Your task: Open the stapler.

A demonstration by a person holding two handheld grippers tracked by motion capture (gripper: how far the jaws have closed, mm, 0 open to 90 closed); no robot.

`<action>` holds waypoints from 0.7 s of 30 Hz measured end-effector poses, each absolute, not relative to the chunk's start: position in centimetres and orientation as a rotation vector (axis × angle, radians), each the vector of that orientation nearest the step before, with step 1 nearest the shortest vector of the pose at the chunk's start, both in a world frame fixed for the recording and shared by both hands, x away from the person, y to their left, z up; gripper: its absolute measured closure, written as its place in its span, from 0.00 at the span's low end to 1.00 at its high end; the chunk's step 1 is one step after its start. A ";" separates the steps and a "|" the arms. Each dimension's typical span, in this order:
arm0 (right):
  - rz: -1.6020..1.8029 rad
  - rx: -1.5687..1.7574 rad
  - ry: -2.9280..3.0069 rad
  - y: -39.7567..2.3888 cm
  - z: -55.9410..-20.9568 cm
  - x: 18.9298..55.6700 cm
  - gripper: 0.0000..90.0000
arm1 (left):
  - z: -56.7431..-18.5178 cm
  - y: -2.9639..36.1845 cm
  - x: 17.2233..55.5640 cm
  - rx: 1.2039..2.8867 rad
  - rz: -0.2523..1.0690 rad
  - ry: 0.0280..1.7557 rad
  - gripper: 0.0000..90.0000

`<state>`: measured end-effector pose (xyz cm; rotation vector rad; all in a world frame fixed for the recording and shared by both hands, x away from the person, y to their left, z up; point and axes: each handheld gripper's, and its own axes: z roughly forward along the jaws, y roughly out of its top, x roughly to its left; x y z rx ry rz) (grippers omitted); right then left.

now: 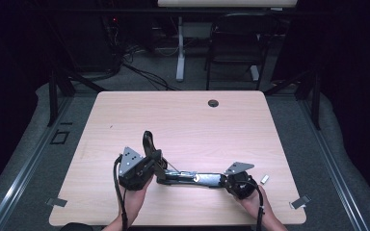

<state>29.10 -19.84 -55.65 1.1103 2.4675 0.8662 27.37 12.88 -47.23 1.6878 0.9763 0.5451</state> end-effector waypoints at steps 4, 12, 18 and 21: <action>0.856 1.108 2.467 -19.9 -55.6 29.1 1.00 | -47.3 12.9 27.3 1.680 0.548 0.983 1.00; 0.840 1.096 2.467 -19.9 -55.6 29.1 1.00 | -47.6 15.1 28.4 1.587 0.510 1.143 1.00; 0.672 1.077 2.455 -20.2 -56.5 29.3 1.00 | -47.6 15.6 28.4 1.592 0.519 1.158 1.00; 0.718 1.114 2.464 -20.5 -56.5 29.5 1.00 | -47.6 15.6 28.5 1.612 0.515 1.157 1.00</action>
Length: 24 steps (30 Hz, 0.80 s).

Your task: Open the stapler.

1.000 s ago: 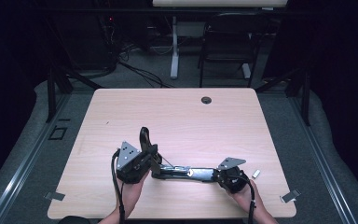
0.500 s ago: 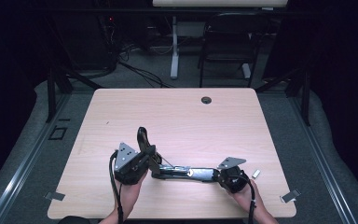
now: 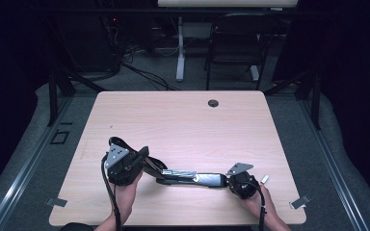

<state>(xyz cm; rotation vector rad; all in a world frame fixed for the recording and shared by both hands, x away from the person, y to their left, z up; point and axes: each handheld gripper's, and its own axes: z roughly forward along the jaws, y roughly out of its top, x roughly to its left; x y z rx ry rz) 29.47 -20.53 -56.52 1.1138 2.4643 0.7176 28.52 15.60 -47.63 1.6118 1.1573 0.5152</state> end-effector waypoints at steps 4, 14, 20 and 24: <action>0.705 1.119 2.462 -20.4 -56.5 29.6 1.00 | -47.7 15.5 28.6 1.615 0.509 1.152 1.00; 0.784 1.140 2.464 -21.3 -54.6 30.0 0.84 | -46.8 15.3 29.0 1.697 0.389 1.082 0.86; 0.813 1.148 2.488 -22.1 -54.3 30.2 0.74 | -46.9 14.8 29.3 1.807 0.299 1.057 0.63; 0.830 1.154 2.491 -22.3 -54.1 30.3 0.68 | -47.1 14.5 29.2 1.875 0.273 1.016 0.49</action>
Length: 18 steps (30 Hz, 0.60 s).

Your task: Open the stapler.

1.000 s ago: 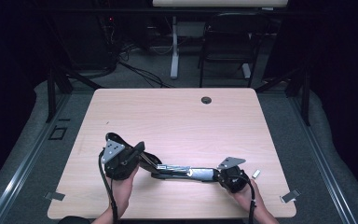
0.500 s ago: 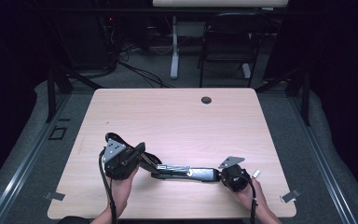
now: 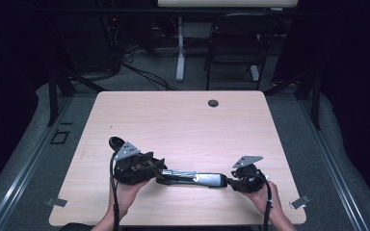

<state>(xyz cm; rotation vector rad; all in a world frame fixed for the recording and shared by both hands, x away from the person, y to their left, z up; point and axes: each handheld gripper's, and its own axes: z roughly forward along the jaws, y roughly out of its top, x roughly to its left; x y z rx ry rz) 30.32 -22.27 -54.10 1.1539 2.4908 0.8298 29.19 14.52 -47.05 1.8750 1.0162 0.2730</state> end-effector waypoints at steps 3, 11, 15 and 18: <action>0.828 1.150 2.503 -22.5 -54.0 30.4 0.65 | -47.1 14.3 29.0 1.933 0.258 0.966 0.40; 0.851 1.180 2.539 -22.9 -53.4 30.8 0.39 | -47.0 13.9 28.3 2.039 0.214 0.864 0.23; 0.851 1.191 2.540 -23.5 -53.5 31.0 0.34 | -47.5 14.1 28.2 2.064 0.132 0.847 0.17; 0.809 1.186 2.532 -23.8 -53.4 31.2 0.25 | -47.8 14.0 28.2 2.109 0.093 0.845 0.12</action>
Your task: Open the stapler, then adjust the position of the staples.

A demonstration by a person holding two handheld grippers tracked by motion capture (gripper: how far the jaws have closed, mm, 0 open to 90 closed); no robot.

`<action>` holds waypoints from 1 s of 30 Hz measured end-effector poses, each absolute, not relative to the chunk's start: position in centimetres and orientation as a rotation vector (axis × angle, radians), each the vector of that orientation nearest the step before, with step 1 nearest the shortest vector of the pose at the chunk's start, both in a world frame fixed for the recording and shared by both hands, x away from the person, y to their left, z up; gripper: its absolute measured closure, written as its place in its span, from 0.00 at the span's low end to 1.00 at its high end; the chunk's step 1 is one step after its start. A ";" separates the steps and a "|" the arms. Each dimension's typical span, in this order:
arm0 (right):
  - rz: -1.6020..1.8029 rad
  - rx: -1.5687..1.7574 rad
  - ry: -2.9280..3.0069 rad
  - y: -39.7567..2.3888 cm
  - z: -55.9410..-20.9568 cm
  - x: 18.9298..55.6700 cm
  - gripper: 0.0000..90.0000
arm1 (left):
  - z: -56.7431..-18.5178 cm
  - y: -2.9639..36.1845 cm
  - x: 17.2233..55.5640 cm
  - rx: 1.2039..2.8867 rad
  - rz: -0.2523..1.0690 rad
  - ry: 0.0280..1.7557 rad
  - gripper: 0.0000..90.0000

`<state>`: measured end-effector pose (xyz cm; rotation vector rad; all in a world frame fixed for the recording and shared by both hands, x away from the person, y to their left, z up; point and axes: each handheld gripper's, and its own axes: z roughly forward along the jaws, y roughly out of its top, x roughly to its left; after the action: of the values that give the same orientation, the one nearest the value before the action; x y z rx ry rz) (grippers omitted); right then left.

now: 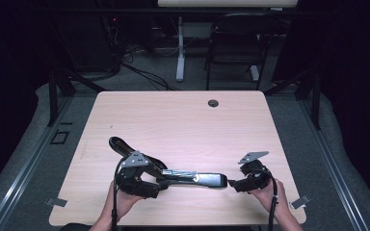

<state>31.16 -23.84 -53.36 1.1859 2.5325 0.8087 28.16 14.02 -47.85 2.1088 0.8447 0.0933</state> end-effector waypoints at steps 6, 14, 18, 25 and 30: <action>0.711 1.184 2.499 -24.0 -52.9 31.3 0.20 | -48.6 13.4 27.9 2.223 0.039 0.814 0.00; 0.640 1.277 2.480 -25.4 -52.4 31.8 0.13 | -49.1 14.0 27.7 2.279 0.002 0.801 0.00; 0.625 1.335 2.492 -26.3 -52.2 32.1 0.09 | -49.5 15.1 27.5 2.270 -0.016 0.817 0.00; 0.676 1.410 2.486 -27.3 -51.5 32.3 0.00 | -49.6 16.8 27.4 2.268 -0.002 0.885 0.00; 0.656 1.449 2.474 -28.4 -51.5 32.5 0.00 | -50.5 17.6 27.9 2.301 -0.041 0.939 0.00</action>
<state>32.52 -28.35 -51.48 1.4489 2.4743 0.6562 27.92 17.56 -50.47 2.3015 0.9386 -0.0415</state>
